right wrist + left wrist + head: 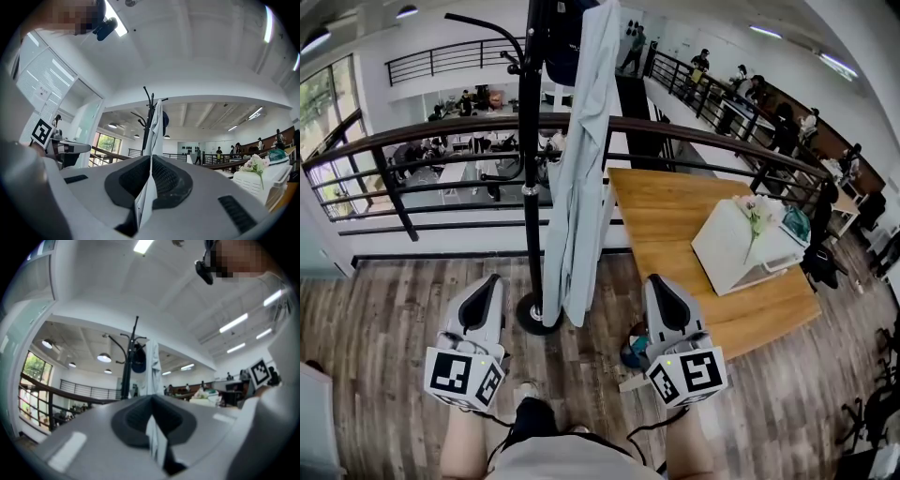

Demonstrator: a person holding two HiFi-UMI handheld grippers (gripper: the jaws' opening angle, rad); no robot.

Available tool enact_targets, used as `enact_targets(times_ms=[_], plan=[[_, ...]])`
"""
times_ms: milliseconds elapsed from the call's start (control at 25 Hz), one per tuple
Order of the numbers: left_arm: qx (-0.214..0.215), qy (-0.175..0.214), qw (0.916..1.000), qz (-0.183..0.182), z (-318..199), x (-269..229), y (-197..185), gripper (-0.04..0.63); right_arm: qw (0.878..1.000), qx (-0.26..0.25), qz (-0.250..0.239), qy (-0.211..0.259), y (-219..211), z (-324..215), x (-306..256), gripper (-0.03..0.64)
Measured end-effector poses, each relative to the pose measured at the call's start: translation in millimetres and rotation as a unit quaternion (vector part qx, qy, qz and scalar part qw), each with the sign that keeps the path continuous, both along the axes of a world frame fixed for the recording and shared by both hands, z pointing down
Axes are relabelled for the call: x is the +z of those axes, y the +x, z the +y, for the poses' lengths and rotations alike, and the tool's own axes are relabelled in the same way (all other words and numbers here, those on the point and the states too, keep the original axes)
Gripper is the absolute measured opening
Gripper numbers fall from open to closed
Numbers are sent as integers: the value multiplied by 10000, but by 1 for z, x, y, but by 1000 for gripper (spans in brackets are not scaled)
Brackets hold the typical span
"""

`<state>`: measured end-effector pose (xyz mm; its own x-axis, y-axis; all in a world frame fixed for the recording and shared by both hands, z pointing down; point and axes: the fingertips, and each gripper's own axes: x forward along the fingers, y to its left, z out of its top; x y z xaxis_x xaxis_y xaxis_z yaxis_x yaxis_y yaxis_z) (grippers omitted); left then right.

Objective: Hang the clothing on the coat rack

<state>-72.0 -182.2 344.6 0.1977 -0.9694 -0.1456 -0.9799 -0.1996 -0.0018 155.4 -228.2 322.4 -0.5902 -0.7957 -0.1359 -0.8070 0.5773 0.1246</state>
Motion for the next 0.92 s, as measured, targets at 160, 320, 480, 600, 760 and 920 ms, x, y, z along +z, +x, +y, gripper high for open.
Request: enact_targets(times_ms=[160,320,480,600,760,920], plan=[[22,28,10000,21,3,7,-3,9,10000,82,46,-33,-4,5,13,2],[11,-39,10000,22,-1,3,-2,9,9999,117,67,-89,-3,2,9,0],[-29,-58,10000,43,2,2,0,9,9999,133,63,-73,-1,5,6,2],[-71,-55,9999,56,7,4,-2,9,9999,137,48,-60,-2,8,8,0],[-104,-53,9999,81,11,7,-8,9,9999,149,-13,-55,-6,10,9,0],[-120,-35,9999,69,16,11,-15,9,9998,183,-54,-51,-11,14,14,0]])
